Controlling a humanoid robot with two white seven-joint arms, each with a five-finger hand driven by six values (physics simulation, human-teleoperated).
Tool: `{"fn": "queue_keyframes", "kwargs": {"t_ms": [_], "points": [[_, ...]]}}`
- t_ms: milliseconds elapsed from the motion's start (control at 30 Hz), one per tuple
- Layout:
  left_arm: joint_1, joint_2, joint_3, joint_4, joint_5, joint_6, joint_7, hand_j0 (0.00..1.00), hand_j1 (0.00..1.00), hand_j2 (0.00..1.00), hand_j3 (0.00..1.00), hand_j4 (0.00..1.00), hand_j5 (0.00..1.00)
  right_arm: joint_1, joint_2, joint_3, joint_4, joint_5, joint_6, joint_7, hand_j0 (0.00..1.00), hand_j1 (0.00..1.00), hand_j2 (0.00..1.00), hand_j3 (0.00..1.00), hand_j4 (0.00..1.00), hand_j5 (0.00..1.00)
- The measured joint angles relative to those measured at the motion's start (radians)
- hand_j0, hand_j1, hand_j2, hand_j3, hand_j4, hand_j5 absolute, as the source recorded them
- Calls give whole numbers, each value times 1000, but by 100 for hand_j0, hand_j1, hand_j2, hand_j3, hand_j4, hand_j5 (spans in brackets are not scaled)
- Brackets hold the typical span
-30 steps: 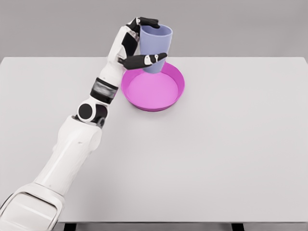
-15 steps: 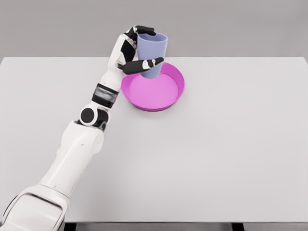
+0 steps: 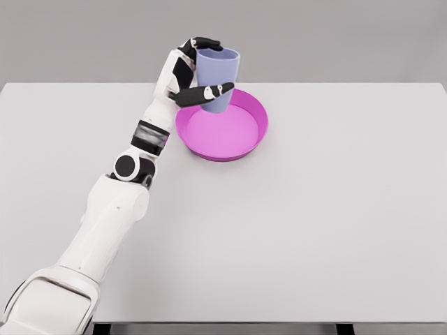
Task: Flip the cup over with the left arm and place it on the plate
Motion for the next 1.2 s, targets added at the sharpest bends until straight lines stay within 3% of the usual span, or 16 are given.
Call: {"fn": "queue_keyframes", "kwargs": {"t_ms": [67, 100, 233, 500, 767, 867, 967, 1033, 1133, 1200], "points": [[-3, 0, 0, -1, -1, 0, 0, 63, 63, 63, 63, 63, 63, 0, 0, 0, 0, 0, 0, 0, 100, 100, 100, 100, 100, 100], [-5, 0, 0, -1, -1, 0, 0, 76, 76, 76, 76, 76, 76, 0, 0, 0, 0, 0, 0, 0, 100, 100, 100, 100, 100, 100], [-14, 0, -1, -3, -3, -1, 1, 94, 94, 94, 94, 94, 94, 0, 0, 0, 0, 0, 0, 0, 100, 100, 100, 100, 100, 100], [-15, 6, 2, -37, -1, -1, 6, 100, 100, 100, 100, 100, 100, 0, 0, 0, 0, 0, 0, 0, 100, 100, 100, 100, 100, 100], [9, 94, 18, -92, 21, -1, 9, 100, 100, 100, 100, 100, 100, -2, 0, 0, 0, 0, 0, 0, 100, 100, 100, 100, 100, 100], [48, 226, -6, -112, 46, -1, -26, 100, 100, 100, 100, 100, 100, 0, 0, 0, 0, 0, 0, 0, 100, 100, 100, 100, 100, 100], [64, 434, -92, -137, 47, -1, -157, 100, 100, 100, 100, 100, 100, -2, 0, 0, 0, 0, 0, 0, 100, 100, 100, 100, 100, 100], [110, 564, -145, -181, 40, -2, -210, 100, 100, 100, 100, 100, 100, 0, 0, 0, 0, 0, 0, 0, 100, 100, 100, 100, 100, 100], [169, 705, -182, -241, 28, -3, -248, 100, 100, 100, 100, 100, 100, 0, 0, 0, 0, 0, 0, 0, 100, 100, 100, 100, 100, 100], [173, 775, -189, -263, 25, -3, -259, 100, 100, 100, 100, 100, 100, 0, 0, 0, 0, 0, 0, 0, 100, 100, 100, 100, 100, 100]]}}
